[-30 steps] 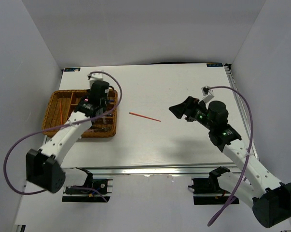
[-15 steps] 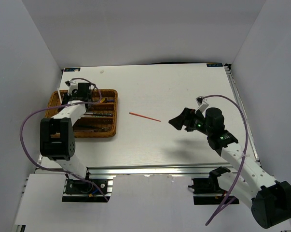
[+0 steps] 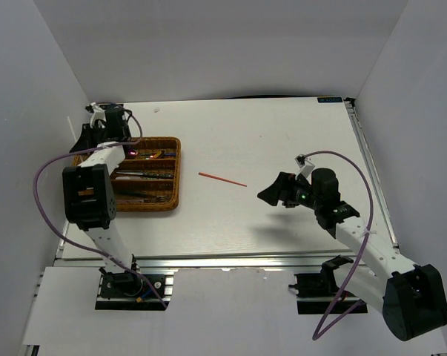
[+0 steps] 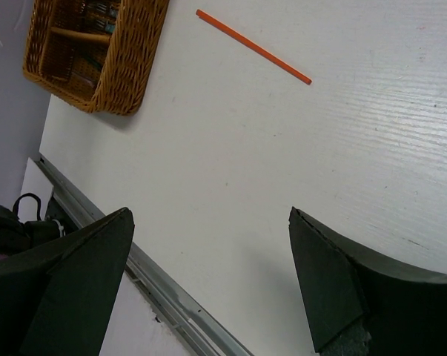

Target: Sort the eating utensils into containers

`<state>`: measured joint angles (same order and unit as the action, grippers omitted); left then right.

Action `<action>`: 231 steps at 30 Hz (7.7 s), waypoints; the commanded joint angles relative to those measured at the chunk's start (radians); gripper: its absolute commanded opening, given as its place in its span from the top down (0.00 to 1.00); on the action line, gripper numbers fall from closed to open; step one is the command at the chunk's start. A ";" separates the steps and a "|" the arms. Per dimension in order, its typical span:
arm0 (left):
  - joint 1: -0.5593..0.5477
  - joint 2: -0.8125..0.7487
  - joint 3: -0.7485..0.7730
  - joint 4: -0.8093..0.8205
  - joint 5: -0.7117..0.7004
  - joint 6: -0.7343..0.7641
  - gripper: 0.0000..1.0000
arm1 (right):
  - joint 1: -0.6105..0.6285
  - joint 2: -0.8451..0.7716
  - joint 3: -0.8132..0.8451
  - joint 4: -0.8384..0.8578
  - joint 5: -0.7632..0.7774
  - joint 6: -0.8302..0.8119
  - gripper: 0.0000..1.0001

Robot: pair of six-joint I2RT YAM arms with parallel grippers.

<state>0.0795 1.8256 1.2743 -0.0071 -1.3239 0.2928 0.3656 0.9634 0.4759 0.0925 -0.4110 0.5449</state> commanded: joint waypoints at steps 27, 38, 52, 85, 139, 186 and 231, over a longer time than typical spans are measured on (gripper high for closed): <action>0.059 0.158 -0.078 0.012 0.089 -0.251 0.38 | -0.008 0.028 -0.017 0.039 0.028 -0.020 0.11; 0.051 0.022 -0.098 -0.044 0.307 -0.365 0.19 | -0.008 0.089 0.044 0.049 0.017 -0.011 0.11; 0.028 -0.675 -0.301 -0.432 0.892 -0.782 0.02 | 0.277 0.790 0.687 -0.315 0.408 -0.477 0.13; -0.021 -1.201 -0.635 -0.386 1.048 -0.695 0.02 | 0.395 1.173 1.087 -0.476 0.405 -0.681 0.18; -0.537 -1.034 -0.892 0.388 1.725 -1.075 0.02 | 0.181 0.652 0.538 -0.052 0.158 -0.099 1.00; -0.779 -0.511 -0.177 -0.385 0.944 -0.698 1.00 | 0.098 0.144 0.277 0.163 0.082 0.178 0.19; 0.025 0.075 -0.115 0.046 0.367 0.089 0.38 | -0.030 -0.305 0.105 -0.241 -0.002 -0.045 0.12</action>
<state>0.0834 1.9537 1.1271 0.0891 -1.0130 0.4652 0.3405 0.6819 0.5404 -0.1303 -0.4145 0.4938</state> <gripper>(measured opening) 0.594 0.876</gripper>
